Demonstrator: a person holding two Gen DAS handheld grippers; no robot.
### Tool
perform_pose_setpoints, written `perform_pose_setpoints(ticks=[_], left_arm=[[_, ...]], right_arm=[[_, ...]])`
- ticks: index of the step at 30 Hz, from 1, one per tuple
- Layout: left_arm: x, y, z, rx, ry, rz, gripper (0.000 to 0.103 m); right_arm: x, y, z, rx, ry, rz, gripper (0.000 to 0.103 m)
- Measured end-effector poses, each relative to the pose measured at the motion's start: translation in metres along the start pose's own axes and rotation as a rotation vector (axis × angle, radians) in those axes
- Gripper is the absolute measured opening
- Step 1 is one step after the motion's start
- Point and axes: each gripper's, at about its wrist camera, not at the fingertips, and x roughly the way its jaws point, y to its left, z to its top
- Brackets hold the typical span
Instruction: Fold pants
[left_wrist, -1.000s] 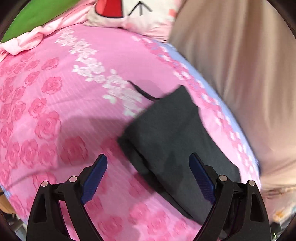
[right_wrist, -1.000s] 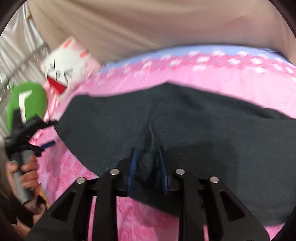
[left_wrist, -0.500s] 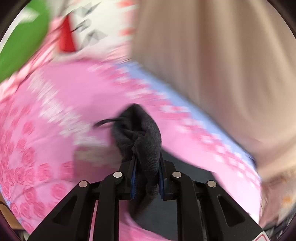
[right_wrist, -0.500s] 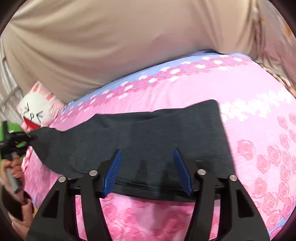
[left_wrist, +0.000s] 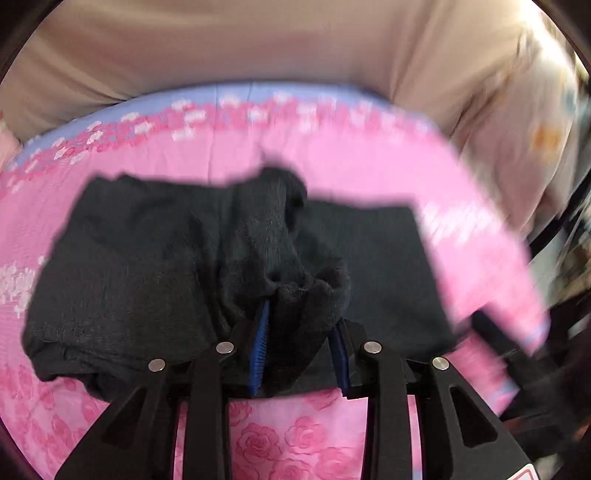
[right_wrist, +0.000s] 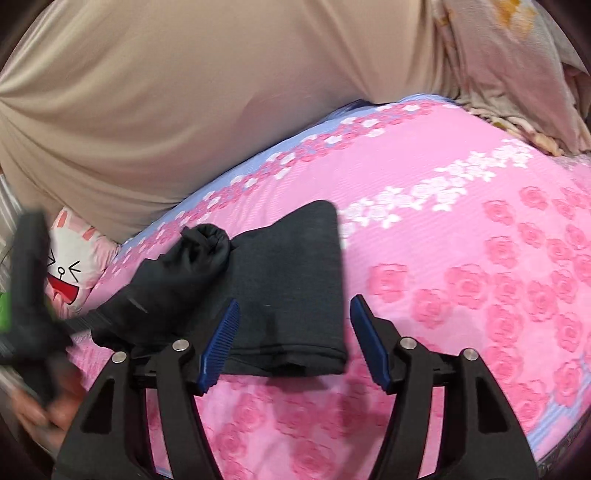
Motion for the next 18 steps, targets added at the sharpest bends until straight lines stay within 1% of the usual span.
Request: perform_pose_setpoints(ticks=[1, 3, 4, 5, 6, 8, 9, 10, 11, 12, 13, 14, 16, 17, 18], left_arm=[[-0.001, -0.003, -0.006, 0.012, -0.009, 0.018, 0.033], [-0.024, 0.000, -0.014, 0.034, -0.075, 0.020, 0.055], [-0.044, 0.008, -0.016, 0.020, -0.121, 0.009, 0.078], [-0.059, 0.016, -0.017, -0.003, -0.168, 0.005, 0.087], [-0.078, 0.026, -0.017, -0.034, -0.231, -0.008, 0.087], [-0.115, 0.045, -0.017, -0.076, -0.321, -0.057, 0.087], [-0.126, 0.055, -0.015, -0.096, -0.342, -0.056, 0.087], [-0.135, 0.064, -0.015, -0.118, -0.355, -0.034, 0.087], [-0.141, 0.078, -0.015, -0.147, -0.357, 0.026, 0.087], [-0.142, 0.086, -0.015, -0.160, -0.356, 0.055, 0.087], [-0.140, 0.101, -0.018, -0.182, -0.346, 0.094, 0.087], [-0.136, 0.112, -0.019, -0.201, -0.330, 0.117, 0.087], [-0.125, 0.137, -0.026, -0.257, -0.285, 0.145, 0.087], [-0.120, 0.149, -0.034, -0.290, -0.263, 0.150, 0.087], [-0.115, 0.160, -0.039, -0.316, -0.248, 0.149, 0.087]], right_arm=[[-0.003, -0.002, 0.000, -0.004, -0.003, -0.006, 0.060], [-0.011, 0.000, 0.002, -0.020, -0.014, -0.002, 0.061], [-0.012, 0.004, 0.004, -0.033, -0.012, 0.010, 0.061], [-0.011, 0.010, 0.008, -0.046, -0.011, 0.030, 0.061], [-0.010, 0.016, 0.009, -0.054, -0.007, 0.055, 0.064], [0.004, 0.032, 0.013, -0.052, 0.029, 0.137, 0.067], [0.014, 0.040, 0.014, -0.034, 0.053, 0.182, 0.067], [0.024, 0.046, 0.015, -0.020, 0.079, 0.220, 0.067], [0.039, 0.053, 0.015, -0.009, 0.119, 0.252, 0.067], [0.050, 0.058, 0.015, -0.003, 0.145, 0.261, 0.067], [0.064, 0.065, 0.013, 0.004, 0.176, 0.261, 0.067], [0.072, 0.069, 0.011, 0.006, 0.198, 0.267, 0.067], [0.085, 0.079, 0.006, 0.004, 0.235, 0.281, 0.067], [0.092, 0.085, 0.003, 0.005, 0.258, 0.293, 0.069], [0.098, 0.091, -0.001, -0.001, 0.270, 0.284, 0.069]])
